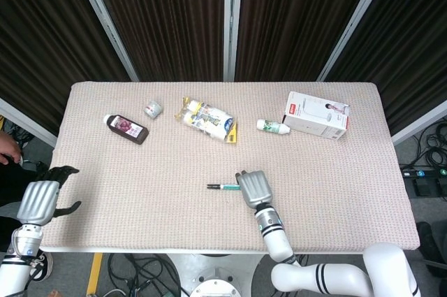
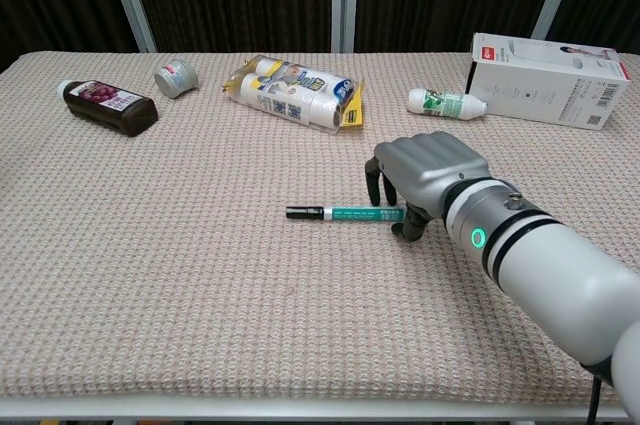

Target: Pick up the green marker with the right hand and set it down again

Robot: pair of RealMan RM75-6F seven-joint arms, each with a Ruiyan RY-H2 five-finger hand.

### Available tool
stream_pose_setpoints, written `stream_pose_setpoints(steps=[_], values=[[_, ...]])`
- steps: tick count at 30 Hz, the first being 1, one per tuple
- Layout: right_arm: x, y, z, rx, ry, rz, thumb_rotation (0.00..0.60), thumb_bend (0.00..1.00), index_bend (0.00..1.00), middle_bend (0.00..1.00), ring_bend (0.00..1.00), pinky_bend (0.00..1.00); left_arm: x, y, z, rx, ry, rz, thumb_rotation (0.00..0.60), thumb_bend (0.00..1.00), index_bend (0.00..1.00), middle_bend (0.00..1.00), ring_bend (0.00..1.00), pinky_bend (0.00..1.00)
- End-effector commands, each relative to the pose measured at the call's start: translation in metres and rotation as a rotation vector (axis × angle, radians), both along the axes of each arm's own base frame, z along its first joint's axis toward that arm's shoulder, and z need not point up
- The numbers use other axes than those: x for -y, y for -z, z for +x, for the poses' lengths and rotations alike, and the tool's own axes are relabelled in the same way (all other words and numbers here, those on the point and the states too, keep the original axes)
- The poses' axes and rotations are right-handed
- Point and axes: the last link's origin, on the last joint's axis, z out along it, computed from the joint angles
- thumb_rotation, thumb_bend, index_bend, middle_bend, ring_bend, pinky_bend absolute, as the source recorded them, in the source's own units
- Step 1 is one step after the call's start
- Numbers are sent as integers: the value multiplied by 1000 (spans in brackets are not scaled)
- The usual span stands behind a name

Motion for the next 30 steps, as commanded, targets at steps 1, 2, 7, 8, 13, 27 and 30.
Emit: stream_pose_setpoints(steps=[1,2,7,8,13,27,30], values=[[0,2,1,0,1,1,600,220,428,430,862,959,0,0,-1,0,-3,0,600,176,247,229,189,258],[0,3,1,-1,2,1,600,220,428,430,862,959,1,0,-2,0,-7,-2,600,176,247,229,189,258],[1,6,1,-13,-1,-4,600,224,428,436,862,959,2,1,-5,4,-12,-5,600,176,247,229,188,257],[1,7,1,-15,-2,-6,600,226,428,438,862,959,2,2,-5,4,-13,-6,600,176,247,228,188,258],[2,9,1,-19,-8,-23,600,233,440,455,862,959,1,2,-6,6,-16,-8,600,175,247,228,188,258],[2,11,1,-26,-9,-35,600,260,493,497,862,959,1,6,-8,8,-22,-19,600,176,247,229,188,258],[2,11,0,-24,-10,-42,600,267,519,518,862,959,2,6,-8,8,-23,-20,600,176,247,228,189,258]])
